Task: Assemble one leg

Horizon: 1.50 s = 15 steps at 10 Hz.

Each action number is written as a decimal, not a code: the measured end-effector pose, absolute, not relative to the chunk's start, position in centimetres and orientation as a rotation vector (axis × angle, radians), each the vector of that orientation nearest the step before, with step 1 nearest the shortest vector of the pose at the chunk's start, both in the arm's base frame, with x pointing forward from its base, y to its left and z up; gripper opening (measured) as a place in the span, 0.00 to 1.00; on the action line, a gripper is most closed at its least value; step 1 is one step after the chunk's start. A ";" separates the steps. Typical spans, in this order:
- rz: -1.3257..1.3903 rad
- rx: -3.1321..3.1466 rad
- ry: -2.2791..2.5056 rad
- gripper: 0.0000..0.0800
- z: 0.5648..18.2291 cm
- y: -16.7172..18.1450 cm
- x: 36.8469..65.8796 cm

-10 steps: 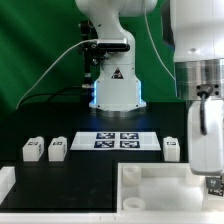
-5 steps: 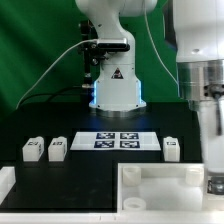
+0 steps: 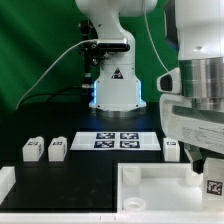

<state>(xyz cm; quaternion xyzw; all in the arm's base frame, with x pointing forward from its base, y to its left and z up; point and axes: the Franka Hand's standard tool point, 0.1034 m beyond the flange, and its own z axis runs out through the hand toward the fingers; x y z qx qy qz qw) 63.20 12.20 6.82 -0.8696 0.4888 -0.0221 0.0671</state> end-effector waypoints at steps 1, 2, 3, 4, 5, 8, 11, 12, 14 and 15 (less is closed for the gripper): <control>-0.079 -2.746 1.266 0.81 6.8 12.1 63.1; -0.052 -2.944 0.894 0.81 6.8 12.0 63.0; 0.017 -3.058 0.537 0.81 6.8 12.0 63.1; 0.005 -3.048 0.577 0.81 6.9 12.0 63.6; 0.008 -3.046 0.603 0.81 6.8 12.0 63.5; 0.015 -2.970 0.906 0.36 6.7 12.0 63.5; 0.037 -2.722 1.517 0.36 6.7 11.7 63.6; 0.049 -2.585 1.764 0.36 6.8 11.8 63.6; 0.090 -2.187 2.255 0.36 6.8 11.4 63.7; 0.109 -2.020 2.400 0.36 6.8 11.4 63.6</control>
Offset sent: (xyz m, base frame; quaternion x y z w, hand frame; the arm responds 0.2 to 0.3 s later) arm 0.0000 0.0000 0.0000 0.0000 0.0000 -0.0899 0.9960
